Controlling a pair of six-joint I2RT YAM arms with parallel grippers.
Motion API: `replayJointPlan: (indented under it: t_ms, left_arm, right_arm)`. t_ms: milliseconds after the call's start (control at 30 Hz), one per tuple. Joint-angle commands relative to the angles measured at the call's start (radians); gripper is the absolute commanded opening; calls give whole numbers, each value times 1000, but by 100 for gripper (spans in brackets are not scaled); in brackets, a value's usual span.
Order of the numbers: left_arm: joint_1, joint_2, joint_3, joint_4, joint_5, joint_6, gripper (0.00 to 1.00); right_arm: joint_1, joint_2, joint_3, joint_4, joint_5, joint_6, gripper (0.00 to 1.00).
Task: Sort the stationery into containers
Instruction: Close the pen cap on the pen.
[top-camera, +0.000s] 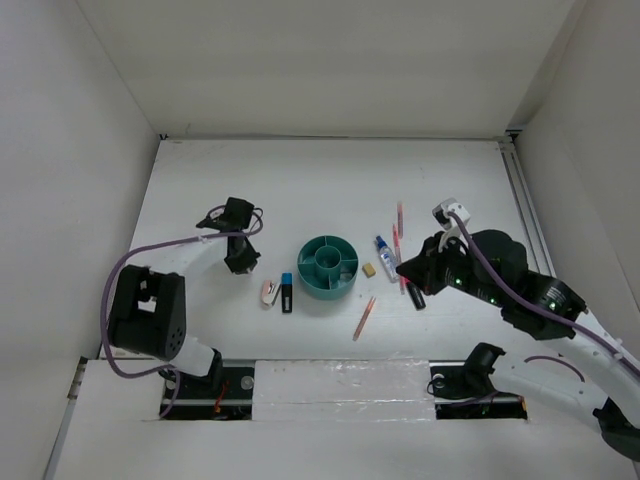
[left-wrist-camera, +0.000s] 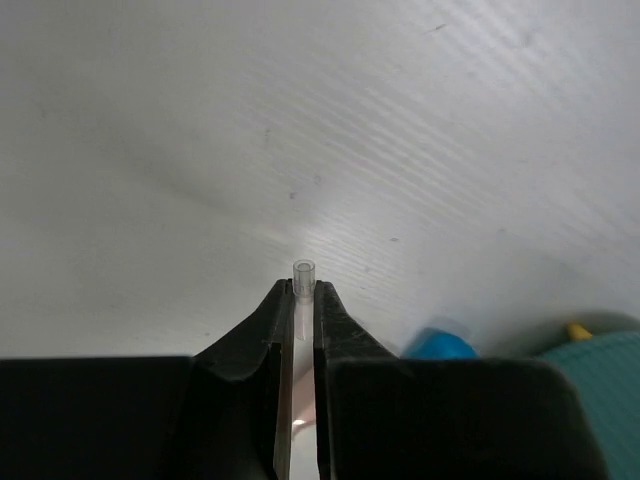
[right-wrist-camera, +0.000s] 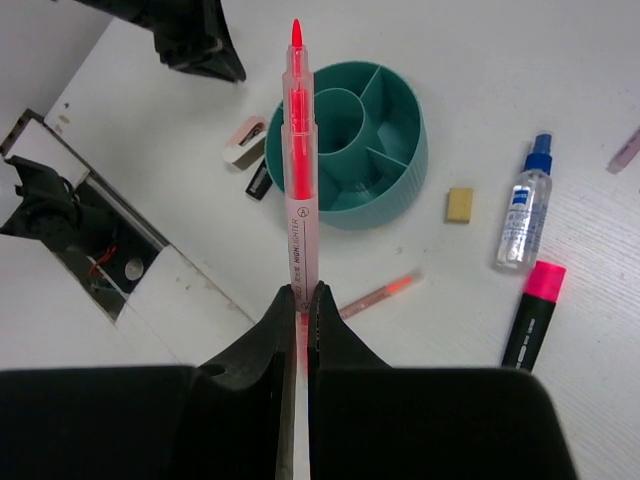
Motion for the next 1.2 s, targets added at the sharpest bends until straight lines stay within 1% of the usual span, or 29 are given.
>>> replayJointPlan:
  t_ms: [0, 33, 67, 133, 167, 233, 267, 333, 367, 400, 433, 533, 567, 600, 633, 667, 733, 833, 867, 900, 1000, 1067, 1167]
  left_arm:
    - [2, -135, 133, -71, -14, 55, 0]
    - [2, -161, 208, -87, -25, 72, 0]
    - [2, -171, 248, -100, -25, 112, 0]
    - [2, -183, 330, -122, 2, 161, 0]
    - [2, -183, 404, -122, 31, 187, 0]
    - [2, -183, 478, -131, 41, 241, 0]
    - [2, -183, 539, -131, 52, 258, 0]
    - [2, -183, 604, -148, 62, 285, 0]
    - [2, -174, 636, -148, 62, 285, 0]
    - [2, -162, 688, -165, 75, 285, 0]
    - [2, -162, 704, -165, 91, 285, 0]
    - [2, -200, 665, -89, 173, 285, 0]
    - [2, -217, 643, -23, 191, 285, 0]
    - [2, -234, 623, 10, 208, 285, 0]
    - [2, -266, 588, 40, 254, 285, 0]
    - [2, -281, 571, 97, 285, 295, 0]
    - [11, -336, 516, 152, 346, 304, 0]
    - [20, -401, 447, 246, 412, 304, 0]
    - [20, -445, 399, 267, 424, 304, 0]
    - [20, -467, 376, 310, 443, 295, 0]
    - [20, -518, 329, 334, 502, 295, 0]
    - [20, -518, 315, 360, 530, 295, 0]
    - [20, -528, 283, 399, 594, 295, 0]
  right_arm:
    - [7, 37, -5, 124, -56, 3, 0]
    - [7, 46, -5, 135, -73, 3, 0]
    - [7, 55, -5, 147, -87, 3, 0]
    - [7, 74, -24, 196, -97, 3, 0]
    - [7, 88, -24, 216, -107, 13, 0]
    - [7, 98, -59, 267, -116, 33, 0]
    - [7, 98, -73, 323, -116, 49, 0]
    - [7, 98, -134, 408, -116, 86, 0]
    - [7, 107, -151, 478, -130, 118, 0]
    - [7, 117, -165, 509, -159, 132, 0]
    - [7, 129, -174, 535, -179, 144, 0]
    - [16, 209, -174, 595, -246, 169, 0]
    - [17, 229, -183, 612, -255, 179, 0]
    - [30, 264, -183, 642, -255, 193, 0]
    - [39, 279, -183, 655, -265, 193, 0]
    - [59, 292, -183, 667, -275, 204, 0]
    - [85, 321, -183, 713, -275, 218, 0]
    - [142, 374, -183, 788, -285, 241, 0]
    - [154, 393, -183, 804, -285, 241, 0]
    - [182, 413, -162, 816, -285, 241, 0]
    - [213, 480, -147, 854, -297, 250, 0]
    - [222, 514, -124, 886, -297, 250, 0]
    - [222, 535, -85, 887, -288, 241, 0]
